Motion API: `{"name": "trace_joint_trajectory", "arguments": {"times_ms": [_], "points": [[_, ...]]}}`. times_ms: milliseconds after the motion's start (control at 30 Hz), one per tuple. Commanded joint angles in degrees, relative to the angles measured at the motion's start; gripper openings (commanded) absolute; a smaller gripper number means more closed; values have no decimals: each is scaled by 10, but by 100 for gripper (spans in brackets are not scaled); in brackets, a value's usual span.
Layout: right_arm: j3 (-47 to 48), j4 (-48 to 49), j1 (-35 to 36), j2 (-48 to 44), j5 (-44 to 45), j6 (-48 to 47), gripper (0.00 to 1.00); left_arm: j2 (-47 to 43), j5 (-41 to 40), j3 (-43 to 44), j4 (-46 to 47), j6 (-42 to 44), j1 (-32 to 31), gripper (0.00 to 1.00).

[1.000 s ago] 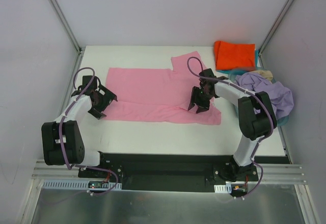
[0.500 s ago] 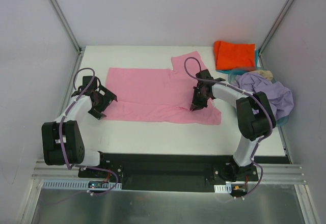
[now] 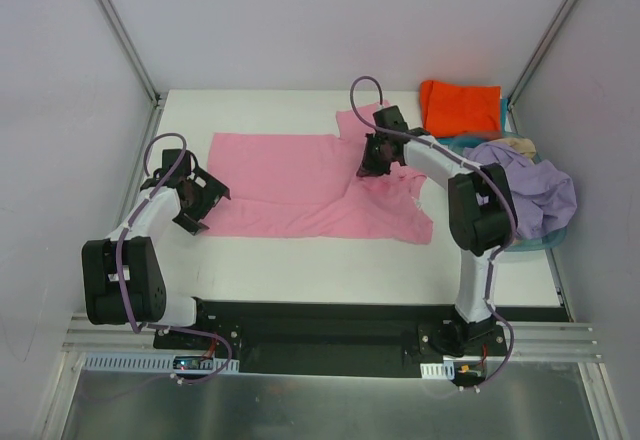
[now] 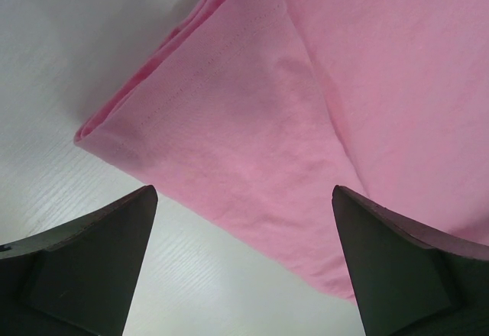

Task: Fold and stack the t-shirts
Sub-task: Fold the tshirt

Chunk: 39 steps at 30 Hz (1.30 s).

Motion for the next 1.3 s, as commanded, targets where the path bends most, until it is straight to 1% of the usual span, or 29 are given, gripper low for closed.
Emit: {"name": "trace_joint_trajectory", "arguments": {"times_ms": [0,33,100,167,200,233,333,400,533,667,733,800,867,933,1033,1100,1233,1267], "points": [[93,36,4,36,-13,-9,32,-21,-9,12,-2,9,1,99],[99,26,4,37,-22,-18,47,-22,-6,14,-2,17,1,99],[89,21,5,16,-15,-27,74,-30,-1,14,-3,22,1,99],[57,22,6,-9,-6,-50,90,-35,-3,12,-3,24,1,100],[45,23,6,-37,-3,-57,99,-40,-2,12,-4,24,1,99],[19,23,6,-51,4,-63,97,-40,0,13,-3,24,0,99],[-19,12,6,-99,26,-79,97,-37,16,18,-3,25,0,99],[-62,7,5,-130,34,-84,97,-30,19,24,-2,24,1,99],[-119,4,-3,-165,27,-77,97,-2,39,46,0,31,1,99],[-173,7,-12,-178,27,-68,97,44,63,66,22,30,-3,99],[-186,6,-17,-178,22,-62,97,63,68,70,33,32,-4,99],[-199,2,-19,-172,22,-60,97,100,80,81,37,44,-4,99],[-207,-4,-20,-170,26,-57,97,129,92,83,38,44,-4,99],[-222,-8,-20,-171,34,-57,97,137,95,70,38,42,-4,99],[-238,-22,-25,-165,22,-58,97,126,80,37,38,42,-4,99],[-251,-27,-26,-171,16,-63,97,103,70,7,38,46,-4,99],[-306,-30,-26,-206,-9,-50,97,50,53,-46,36,40,-3,99],[-335,-30,-25,-215,-14,-41,97,26,49,-69,33,35,-3,99]]}}
